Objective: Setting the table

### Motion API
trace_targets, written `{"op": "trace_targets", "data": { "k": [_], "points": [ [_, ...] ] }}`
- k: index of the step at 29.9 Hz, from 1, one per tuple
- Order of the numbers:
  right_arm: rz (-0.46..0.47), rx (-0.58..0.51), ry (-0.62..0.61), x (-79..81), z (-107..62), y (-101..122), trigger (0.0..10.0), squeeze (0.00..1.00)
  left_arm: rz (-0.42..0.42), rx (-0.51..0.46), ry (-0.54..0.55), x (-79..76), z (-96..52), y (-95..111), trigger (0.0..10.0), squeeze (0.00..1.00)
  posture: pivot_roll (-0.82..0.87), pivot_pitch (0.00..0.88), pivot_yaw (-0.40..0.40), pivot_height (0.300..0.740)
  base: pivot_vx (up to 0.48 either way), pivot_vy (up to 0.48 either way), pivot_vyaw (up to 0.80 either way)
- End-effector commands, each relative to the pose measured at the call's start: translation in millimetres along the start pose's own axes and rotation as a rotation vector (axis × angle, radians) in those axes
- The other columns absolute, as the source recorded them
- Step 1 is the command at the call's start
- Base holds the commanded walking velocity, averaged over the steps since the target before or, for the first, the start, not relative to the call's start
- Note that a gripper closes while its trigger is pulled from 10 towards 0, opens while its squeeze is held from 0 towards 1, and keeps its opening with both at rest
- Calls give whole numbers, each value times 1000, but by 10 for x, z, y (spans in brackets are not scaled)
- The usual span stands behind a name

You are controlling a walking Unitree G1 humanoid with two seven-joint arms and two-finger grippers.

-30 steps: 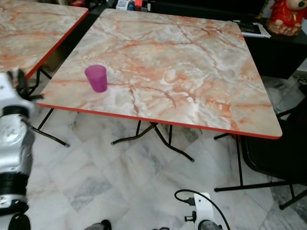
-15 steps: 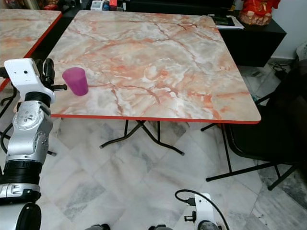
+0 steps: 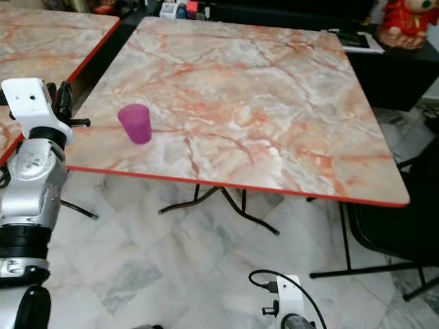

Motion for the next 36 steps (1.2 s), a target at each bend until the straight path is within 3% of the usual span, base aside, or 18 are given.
{"op": "trace_targets", "data": {
  "k": [1,18,21,26,32,36],
  "points": [
    [26,12,-12,-18,-8,-57,10000,0,45,16,-38,-65,15,-3,10000,0,36,148,-27,736,337,0,0],
    [30,13,-7,16,-6,-57,10000,0,36,18,-64,-149,44,43,10000,0,38,137,-16,736,336,0,0],
    [31,14,-6,18,-6,-59,10000,0,47,18,-52,-126,59,63,10000,0,40,138,-19,736,328,0,0],
    [30,16,2,26,-5,-56,10000,0,111,55,50,62,131,104,10000,0,43,140,-24,736,257,0,0],
    [23,19,9,23,-4,-53,10000,0,66,90,31,48,227,215,10000,0,52,147,-39,736,0,0,0],
    [20,21,13,25,-3,-52,10000,0,-44,164,30,68,308,300,10000,39,50,151,-42,736,0,0,0]
  ]
}}
Point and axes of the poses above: a point about 5 cm out from each wrist's last joint towards the gripper, its own z axis pointing out of the wrist towards the gripper, its own y axis along the axis of the wrist's last joint, x = y × z, the point moved 5 cm from there along z, pointing out of the wrist towards the gripper, and after that the axes turned 12 degrees about -z, right-handed, at the moved point
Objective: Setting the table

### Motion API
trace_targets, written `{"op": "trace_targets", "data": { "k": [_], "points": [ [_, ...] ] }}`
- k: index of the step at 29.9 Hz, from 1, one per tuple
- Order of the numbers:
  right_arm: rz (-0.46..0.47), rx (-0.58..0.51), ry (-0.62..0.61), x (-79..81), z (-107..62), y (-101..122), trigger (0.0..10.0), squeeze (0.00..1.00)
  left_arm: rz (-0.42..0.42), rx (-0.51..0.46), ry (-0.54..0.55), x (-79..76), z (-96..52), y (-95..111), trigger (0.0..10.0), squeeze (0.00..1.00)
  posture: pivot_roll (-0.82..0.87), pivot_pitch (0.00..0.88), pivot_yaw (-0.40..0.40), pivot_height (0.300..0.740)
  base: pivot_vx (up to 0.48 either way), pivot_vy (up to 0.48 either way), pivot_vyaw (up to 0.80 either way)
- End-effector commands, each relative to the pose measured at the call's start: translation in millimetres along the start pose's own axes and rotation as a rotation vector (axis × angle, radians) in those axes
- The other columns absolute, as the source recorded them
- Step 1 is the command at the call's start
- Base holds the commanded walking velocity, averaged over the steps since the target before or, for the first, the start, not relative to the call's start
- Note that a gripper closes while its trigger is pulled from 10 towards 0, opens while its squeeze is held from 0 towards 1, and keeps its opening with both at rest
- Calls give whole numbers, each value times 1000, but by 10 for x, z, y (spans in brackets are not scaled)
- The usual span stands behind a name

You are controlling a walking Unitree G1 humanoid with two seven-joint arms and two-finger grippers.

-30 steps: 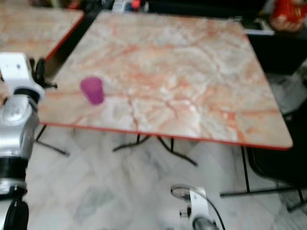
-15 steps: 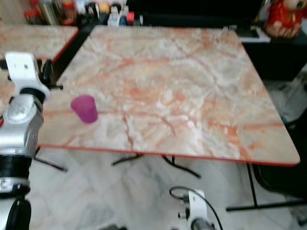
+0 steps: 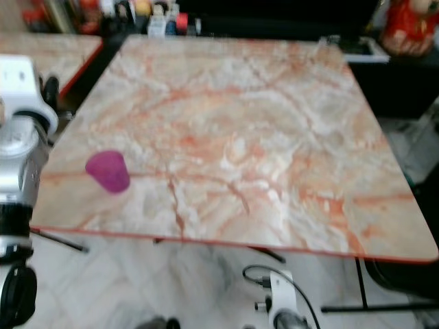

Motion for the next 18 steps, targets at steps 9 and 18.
{"op": "trace_targets", "data": {
  "k": [9,18],
  "points": [
    [-3,52,20,22,-18,-158,10000,0,-61,139,-31,201,-40,131,10000,1000,57,154,-44,736,0,0,0],
    [-10,65,27,25,-21,-185,10000,0,-204,251,-89,271,-213,5,10000,1000,66,161,-44,736,0,0,0]
  ]
}}
Point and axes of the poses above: a point about 5 cm out from each wrist's last joint towards the gripper, its own z axis pointing out of the wrist towards the gripper, its own y axis along the axis of the wrist's last joint, x = y × z, the point moved 5 cm from there along z, pointing out of the wrist towards the gripper, and after that the axes turned 12 degrees about -z, right-handed, at the moved point
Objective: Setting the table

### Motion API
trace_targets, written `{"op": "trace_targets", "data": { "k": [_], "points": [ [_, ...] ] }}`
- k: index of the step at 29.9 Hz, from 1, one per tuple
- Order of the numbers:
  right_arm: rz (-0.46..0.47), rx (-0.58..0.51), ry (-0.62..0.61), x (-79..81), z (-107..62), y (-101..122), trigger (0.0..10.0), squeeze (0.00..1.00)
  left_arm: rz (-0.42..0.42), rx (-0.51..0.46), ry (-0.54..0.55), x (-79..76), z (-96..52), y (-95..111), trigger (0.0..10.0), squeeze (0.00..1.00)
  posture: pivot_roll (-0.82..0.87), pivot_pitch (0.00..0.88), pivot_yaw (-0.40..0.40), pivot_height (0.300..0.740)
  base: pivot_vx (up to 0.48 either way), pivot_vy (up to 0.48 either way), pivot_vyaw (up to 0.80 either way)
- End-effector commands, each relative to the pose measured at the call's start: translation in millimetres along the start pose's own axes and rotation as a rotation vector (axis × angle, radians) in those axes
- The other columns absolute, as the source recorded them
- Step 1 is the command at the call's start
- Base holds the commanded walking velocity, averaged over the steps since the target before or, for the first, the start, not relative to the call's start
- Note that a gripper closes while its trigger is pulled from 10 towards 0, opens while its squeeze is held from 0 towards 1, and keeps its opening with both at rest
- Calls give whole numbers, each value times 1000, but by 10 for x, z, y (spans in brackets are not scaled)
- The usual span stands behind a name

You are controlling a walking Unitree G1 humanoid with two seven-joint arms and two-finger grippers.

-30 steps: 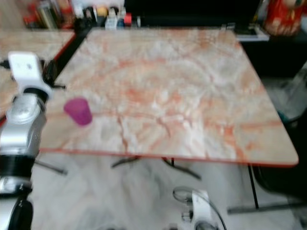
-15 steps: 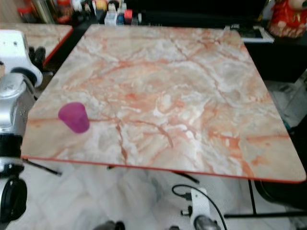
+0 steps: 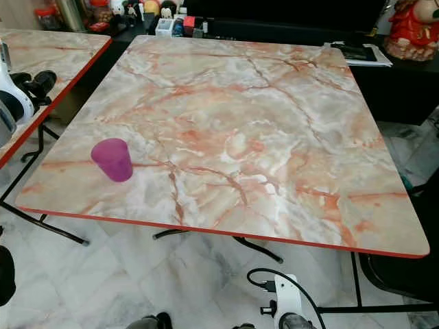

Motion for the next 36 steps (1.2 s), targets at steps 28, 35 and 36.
{"op": "trace_targets", "data": {
  "k": [28,35,36],
  "points": [
    [34,39,-41,-35,-8,-96,10000,0,-61,333,-12,213,-417,-741,10000,0,71,185,-40,736,0,0,0],
    [37,39,-49,-42,-8,-93,10000,0,-65,336,-10,166,-400,-772,10000,0,67,188,-40,736,0,0,0],
    [37,39,-49,-43,-8,-92,10000,0,-57,336,-13,159,-396,-769,10000,0,66,192,-39,736,0,0,0]
  ]
}}
Point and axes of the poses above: a point about 5 cm out from each wrist's last joint towards the gripper, its own z axis pointing out of the wrist towards the gripper, its own y axis along the axis of the wrist's last joint, x = y × z, the point moved 5 cm from there along z, pointing out of the wrist towards the gripper, and after that the axes turned 12 degrees about -z, right-handed, at the moved point
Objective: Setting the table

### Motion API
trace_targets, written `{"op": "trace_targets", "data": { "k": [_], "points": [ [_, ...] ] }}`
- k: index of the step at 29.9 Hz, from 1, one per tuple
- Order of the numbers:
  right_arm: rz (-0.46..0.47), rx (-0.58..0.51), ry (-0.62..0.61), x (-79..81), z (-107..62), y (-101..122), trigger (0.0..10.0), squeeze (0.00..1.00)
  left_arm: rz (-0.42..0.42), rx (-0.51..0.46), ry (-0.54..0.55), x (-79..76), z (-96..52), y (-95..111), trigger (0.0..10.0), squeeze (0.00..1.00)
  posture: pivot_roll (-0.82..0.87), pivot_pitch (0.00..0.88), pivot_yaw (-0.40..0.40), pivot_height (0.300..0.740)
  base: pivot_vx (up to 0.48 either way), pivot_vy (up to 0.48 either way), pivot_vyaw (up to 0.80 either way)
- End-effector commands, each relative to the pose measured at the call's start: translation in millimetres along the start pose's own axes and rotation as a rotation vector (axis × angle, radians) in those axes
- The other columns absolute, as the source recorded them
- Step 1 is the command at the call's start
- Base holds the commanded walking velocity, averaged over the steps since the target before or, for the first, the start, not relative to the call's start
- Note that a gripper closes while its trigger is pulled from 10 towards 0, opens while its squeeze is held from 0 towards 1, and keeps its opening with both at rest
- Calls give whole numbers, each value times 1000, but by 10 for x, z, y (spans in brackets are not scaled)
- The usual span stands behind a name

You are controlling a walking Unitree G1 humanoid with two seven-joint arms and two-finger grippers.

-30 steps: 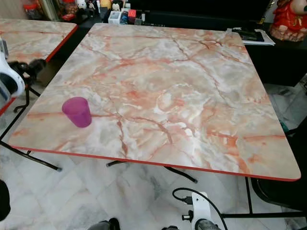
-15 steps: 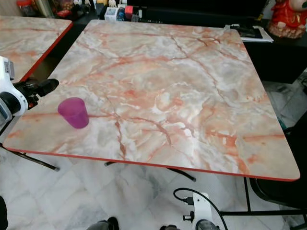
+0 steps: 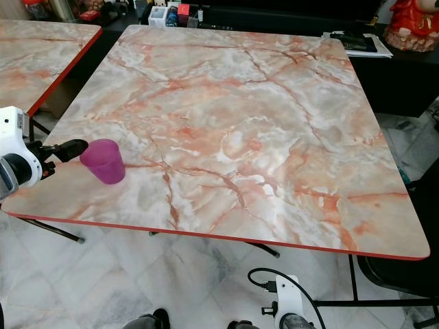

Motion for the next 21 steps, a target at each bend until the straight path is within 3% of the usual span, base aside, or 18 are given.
{"op": "trace_targets", "data": {
  "k": [1,21],
  "points": [
    [22,18,-8,-9,-6,-68,10000,0,37,-12,2,-47,-23,46,10000,0,66,193,-39,736,0,0,0],
    [19,16,-16,-22,-5,-55,10000,0,53,21,7,-84,40,-80,10000,0,57,200,-44,736,0,0,0]
  ]
}}
Point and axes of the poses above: a point about 5 cm out from each wrist's last joint towards the gripper, its own z axis pointing out of the wrist towards the gripper, its own y axis along the axis of the wrist's last joint, x = y × z, the point moved 5 cm from there along z, pointing out of the wrist towards the gripper, and after that the axes turned 12 degrees about -z, right-handed, at the moved point
